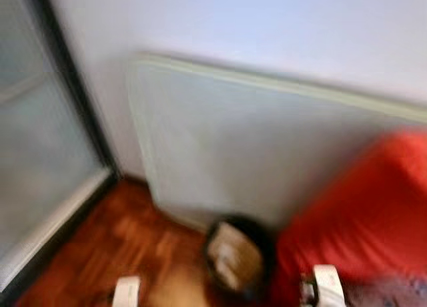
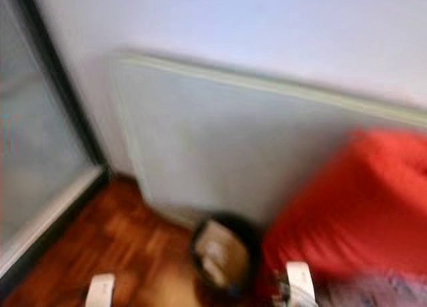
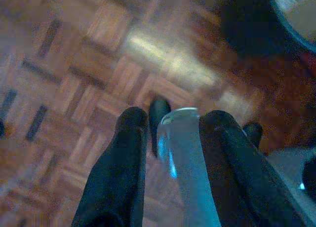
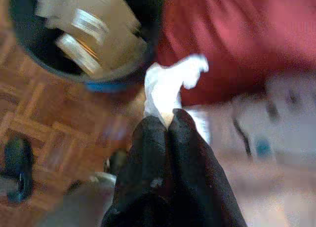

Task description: Clean up the room

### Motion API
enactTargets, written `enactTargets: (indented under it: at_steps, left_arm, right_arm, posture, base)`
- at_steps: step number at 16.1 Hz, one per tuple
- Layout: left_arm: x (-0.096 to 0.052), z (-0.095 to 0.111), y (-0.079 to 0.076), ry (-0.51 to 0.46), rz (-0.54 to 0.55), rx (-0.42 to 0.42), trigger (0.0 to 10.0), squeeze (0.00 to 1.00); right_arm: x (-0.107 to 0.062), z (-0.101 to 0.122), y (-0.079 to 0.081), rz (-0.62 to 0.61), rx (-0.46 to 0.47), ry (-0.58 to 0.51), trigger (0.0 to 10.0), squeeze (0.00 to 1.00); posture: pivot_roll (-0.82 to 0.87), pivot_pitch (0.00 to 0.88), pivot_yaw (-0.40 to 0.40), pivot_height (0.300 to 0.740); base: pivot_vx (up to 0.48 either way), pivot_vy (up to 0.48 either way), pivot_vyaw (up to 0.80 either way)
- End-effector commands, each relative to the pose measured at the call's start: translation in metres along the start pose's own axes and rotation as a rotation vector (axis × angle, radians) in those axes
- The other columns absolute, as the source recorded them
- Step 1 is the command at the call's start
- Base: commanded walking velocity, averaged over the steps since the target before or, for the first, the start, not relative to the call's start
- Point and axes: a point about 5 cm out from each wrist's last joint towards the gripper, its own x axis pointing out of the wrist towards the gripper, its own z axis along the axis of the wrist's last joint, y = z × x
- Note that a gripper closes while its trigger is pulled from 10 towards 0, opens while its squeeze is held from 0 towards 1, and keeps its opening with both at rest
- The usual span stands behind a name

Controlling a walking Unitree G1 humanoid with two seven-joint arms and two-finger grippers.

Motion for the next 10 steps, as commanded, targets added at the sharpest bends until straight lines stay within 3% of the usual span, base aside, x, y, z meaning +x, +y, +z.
enactTargets:
  at_steps: [1,3,9,10]
  left_arm:
    - [-0.0014,-0.0039,0.0087,0.019,0.022,-0.001,10.0,0.00]
    - [-0.0014,-0.0042,0.0085,0.019,0.022,-0.004,10.0,0.00]
    - [-0.0014,-0.0044,0.0078,0.017,0.018,-0.008,10.0,0.00]
    - [-0.0014,-0.0046,0.0078,0.017,0.016,-0.009,10.0,0.00]
  right_arm:
    - [0.0028,0.0083,0.0115,0.039,0.005,-0.021,10.0,0.00]
    - [0.0027,0.0081,0.0113,0.039,0.007,-0.022,10.0,0.00]
    - [0.0023,0.0079,0.0068,-0.033,0.037,-0.038,10.0,0.00]
    - [0.0022,0.0075,0.0064,-0.045,0.062,-0.042,10.0,0.00]
  posture:
    - [-0.01,0.000,-0.090,0.740]
    - [-0.01,0.000,-0.092,0.740]
    - [-0.01,0.000,-0.091,0.740]
    - [-0.01,0.000,-0.091,0.740]
  base:
    - [0.349,0.000,0.80]
    - [0.347,0.000,0.80]
    - [0.346,0.000,0.00]
    - [0.334,0.000,-0.74]
